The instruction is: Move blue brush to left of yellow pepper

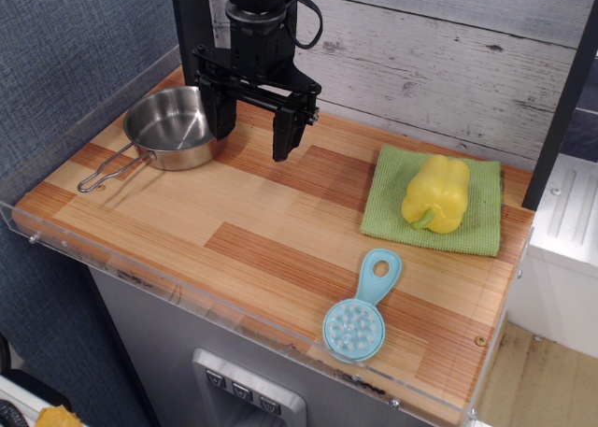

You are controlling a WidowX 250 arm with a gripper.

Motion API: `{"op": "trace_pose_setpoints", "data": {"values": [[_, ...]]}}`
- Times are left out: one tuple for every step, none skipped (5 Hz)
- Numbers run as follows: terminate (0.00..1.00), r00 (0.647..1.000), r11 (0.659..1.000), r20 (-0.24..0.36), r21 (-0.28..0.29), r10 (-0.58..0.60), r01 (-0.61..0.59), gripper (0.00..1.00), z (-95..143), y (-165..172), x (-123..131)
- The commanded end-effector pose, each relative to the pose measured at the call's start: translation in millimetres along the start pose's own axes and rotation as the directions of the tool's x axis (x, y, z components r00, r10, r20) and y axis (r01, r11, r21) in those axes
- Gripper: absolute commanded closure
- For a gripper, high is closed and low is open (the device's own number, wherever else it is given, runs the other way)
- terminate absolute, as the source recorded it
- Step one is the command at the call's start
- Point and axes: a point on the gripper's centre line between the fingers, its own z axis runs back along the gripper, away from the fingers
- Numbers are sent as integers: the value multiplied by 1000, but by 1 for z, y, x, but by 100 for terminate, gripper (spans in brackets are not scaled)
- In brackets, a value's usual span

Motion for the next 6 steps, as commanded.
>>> {"op": "trace_pose_setpoints", "data": {"values": [[0, 1000, 1000, 0, 0, 0, 0, 0, 0, 0, 0], [0, 997, 1000, 70, -3, 19, -19, 0, -2, -12, 0], [0, 991, 997, 120, -49, -55, 61, 0, -8, -50, -5], [0, 983, 988, 126, -60, -137, 145, 0, -9, -77, -22], [0, 974, 979, 143, -73, -178, 189, 0, -3, -93, -40], [0, 963, 972, 181, -91, -198, 217, 0, 5, -106, -46]]}}
